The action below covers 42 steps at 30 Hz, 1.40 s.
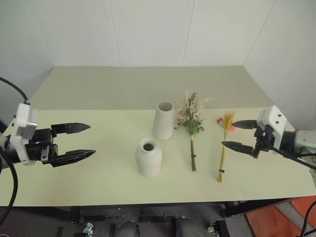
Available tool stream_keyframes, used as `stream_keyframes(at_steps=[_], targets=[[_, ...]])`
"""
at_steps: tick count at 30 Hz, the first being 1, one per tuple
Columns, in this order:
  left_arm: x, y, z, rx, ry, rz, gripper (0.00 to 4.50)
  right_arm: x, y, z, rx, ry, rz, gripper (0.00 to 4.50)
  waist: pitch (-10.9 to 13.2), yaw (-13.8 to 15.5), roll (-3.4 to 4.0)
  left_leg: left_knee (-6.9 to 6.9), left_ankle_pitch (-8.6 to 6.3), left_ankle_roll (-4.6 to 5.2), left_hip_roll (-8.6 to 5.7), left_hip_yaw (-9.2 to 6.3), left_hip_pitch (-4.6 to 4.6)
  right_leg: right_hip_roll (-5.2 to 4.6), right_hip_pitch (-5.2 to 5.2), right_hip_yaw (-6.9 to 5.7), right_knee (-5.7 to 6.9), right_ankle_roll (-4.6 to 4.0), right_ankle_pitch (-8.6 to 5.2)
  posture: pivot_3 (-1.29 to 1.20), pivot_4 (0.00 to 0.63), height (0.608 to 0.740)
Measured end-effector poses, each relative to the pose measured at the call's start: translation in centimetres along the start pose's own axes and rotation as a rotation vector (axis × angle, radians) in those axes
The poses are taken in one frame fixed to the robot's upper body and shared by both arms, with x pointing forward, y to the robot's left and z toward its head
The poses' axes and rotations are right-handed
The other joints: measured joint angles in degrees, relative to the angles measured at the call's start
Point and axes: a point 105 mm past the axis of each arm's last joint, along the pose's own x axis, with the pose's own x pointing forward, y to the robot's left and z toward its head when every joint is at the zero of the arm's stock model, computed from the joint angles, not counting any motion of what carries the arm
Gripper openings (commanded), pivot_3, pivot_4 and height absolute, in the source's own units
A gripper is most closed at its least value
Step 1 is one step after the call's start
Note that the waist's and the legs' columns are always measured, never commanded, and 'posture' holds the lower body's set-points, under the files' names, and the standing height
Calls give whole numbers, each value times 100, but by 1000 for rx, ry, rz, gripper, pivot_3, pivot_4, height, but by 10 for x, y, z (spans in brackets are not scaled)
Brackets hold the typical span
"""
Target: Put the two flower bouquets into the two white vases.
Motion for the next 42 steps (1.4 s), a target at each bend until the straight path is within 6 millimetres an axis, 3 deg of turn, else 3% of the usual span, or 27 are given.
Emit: stream_keyframes(at_steps=[10,16,22,31,34,42], targets=[[0,1,0,2,3,3,4500,0,1,-3,14,10,-1,4486,0,0,0,0,0,0,0,0,0,0,0,0,0,0,0,0,150,740],[-1,1,1,6,7,5,4500,-4,-12,-27,284,298,-95,4486,0,-25,0,0,0,0,3,2,6,1,0,1,1,-3,0,0,150,740],[1,2,2,13,3,3,4500,18,-20,-40,681,477,-171,4486,0,-46,0,-1,0,0,3,4,-7,3,-12,4,0,-7,-2,0,150,740],[1,3,2,13,4,13,4500,55,-14,-59,785,636,-198,4486,0,-2,0,0,0,1,-3,3,-20,-3,-20,2,-2,-4,0,0,150,740],[1,3,2,15,7,18,4500,64,-18,-64,751,676,-244,3884,0,-15,0,0,0,0,-2,3,-17,-2,-17,2,-2,-3,1,0,150,740],[-3,2,-3,-1,19,42,4500,60,-31,-75,725,698,-340,1131,-6,-18,-9,0,0,0,-1,2,-8,-1,-9,1,-1,-3,2,0,150,740]])
